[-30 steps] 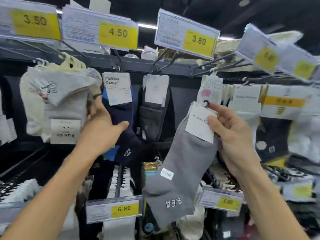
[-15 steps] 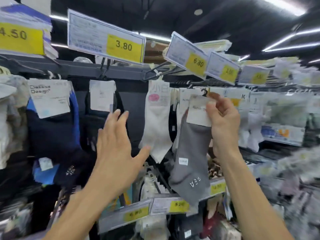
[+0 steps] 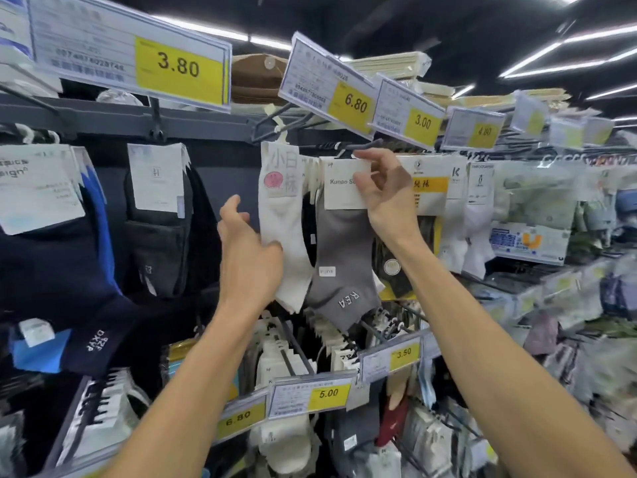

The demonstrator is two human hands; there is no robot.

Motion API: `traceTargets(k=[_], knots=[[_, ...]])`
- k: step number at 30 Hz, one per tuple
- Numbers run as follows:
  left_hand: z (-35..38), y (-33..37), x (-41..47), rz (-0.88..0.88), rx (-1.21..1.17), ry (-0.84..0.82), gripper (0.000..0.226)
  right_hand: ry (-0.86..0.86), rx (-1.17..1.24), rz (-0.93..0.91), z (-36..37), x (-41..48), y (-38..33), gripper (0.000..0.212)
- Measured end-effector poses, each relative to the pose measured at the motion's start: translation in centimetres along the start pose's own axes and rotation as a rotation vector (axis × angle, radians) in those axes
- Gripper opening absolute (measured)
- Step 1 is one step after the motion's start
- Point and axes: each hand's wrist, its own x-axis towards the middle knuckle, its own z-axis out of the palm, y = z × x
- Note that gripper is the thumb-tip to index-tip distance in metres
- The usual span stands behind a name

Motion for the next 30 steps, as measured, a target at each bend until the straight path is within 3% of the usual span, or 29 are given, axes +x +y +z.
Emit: traceTargets(k=[2,5,8,12,16,19,25,30], knots=[[0.1,0.5,-2.1,0.090,0.006,0.072,0.075,-0.011,0.015,0.044,-0.1,-0.9,-0.3,0.039],[1.5,1.5,-7.0,0.371,-0.083,0.161,0.059,0.087,-0.080,0.049,-1.2,-5.1,-1.0,0.047],[5.3,2.3,-12.2,0.455,-0.175,-0.027,0.043,0.097,-0.087,0.001,-4.5,-12.1,-1.5,0.040],[13.4,2.3,-19.1,0.359,-0.195,-0.299,0.028,0.044,-0.160,0.134,-12.6,-21.8,0.6,0.037],[24.2,-0.5,-29.8,0.183,-0.086,-0.627,0.022,0.050,-0.242,0.565,-23.2,-34.7,4.6,0.047],[32.5,-3.2,-41.6,0.032,0.034,-0.994,0.019,-0.003,-0.336,0.952,-33.0,-47.1,7.4,0.054],[39.4,-9.7,-63.9,-0.268,0.284,-1.723,0.016,-0.007,-0.532,1.655,-50.2,-69.4,5.2,0.038],[42.2,-14.9,-73.0,-0.332,0.518,-1.999,0.017,0.116,-0.486,2.025,-56.3,-81.8,5.0,0.024]])
